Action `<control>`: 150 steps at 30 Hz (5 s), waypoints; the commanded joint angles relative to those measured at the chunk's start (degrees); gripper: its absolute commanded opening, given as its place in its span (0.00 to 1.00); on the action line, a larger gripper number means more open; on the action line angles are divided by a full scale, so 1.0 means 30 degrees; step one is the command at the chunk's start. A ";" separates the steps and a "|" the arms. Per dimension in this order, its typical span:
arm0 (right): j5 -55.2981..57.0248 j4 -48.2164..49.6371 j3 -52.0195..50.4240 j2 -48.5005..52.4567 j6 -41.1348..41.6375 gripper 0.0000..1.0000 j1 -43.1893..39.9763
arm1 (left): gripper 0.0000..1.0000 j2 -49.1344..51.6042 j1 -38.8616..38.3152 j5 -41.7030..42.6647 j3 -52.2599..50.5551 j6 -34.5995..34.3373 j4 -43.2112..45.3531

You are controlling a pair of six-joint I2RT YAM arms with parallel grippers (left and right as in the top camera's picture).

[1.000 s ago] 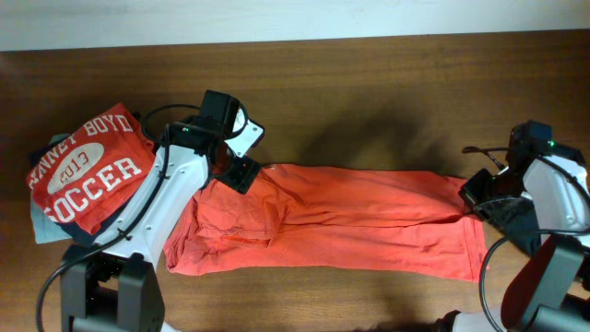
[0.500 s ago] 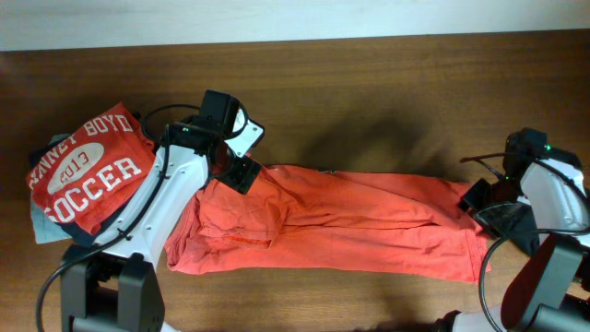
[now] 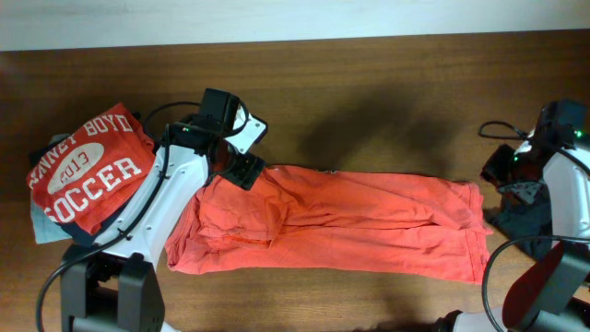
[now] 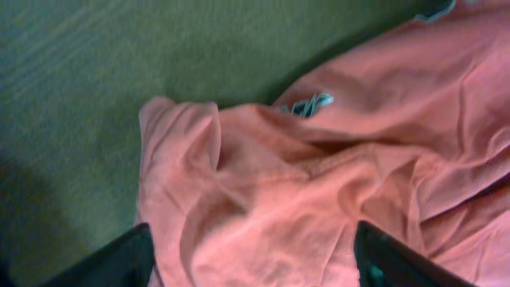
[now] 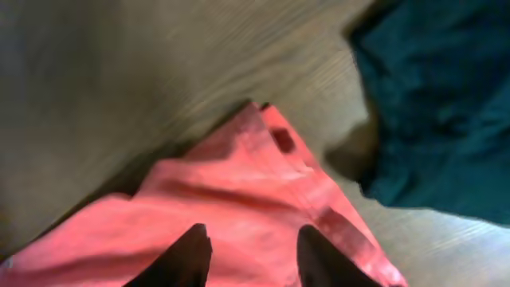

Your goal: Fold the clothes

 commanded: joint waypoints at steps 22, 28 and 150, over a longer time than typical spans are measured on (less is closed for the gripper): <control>-0.2674 0.0350 -0.1071 0.2302 -0.1807 0.26 0.0219 | 0.02 0.7344 0.0437 -0.1785 -0.0197 -0.9697 -0.1698; -0.3657 0.1690 -0.1100 0.3876 -0.3417 0.38 0.0372 | 0.02 0.7395 0.0437 -0.1785 -0.0197 -0.9675 -0.1690; -0.0357 0.4830 -0.2739 0.5829 -0.1464 0.30 1.0134 | 0.62 0.2127 0.2222 -0.2579 0.2317 -0.5187 -0.2769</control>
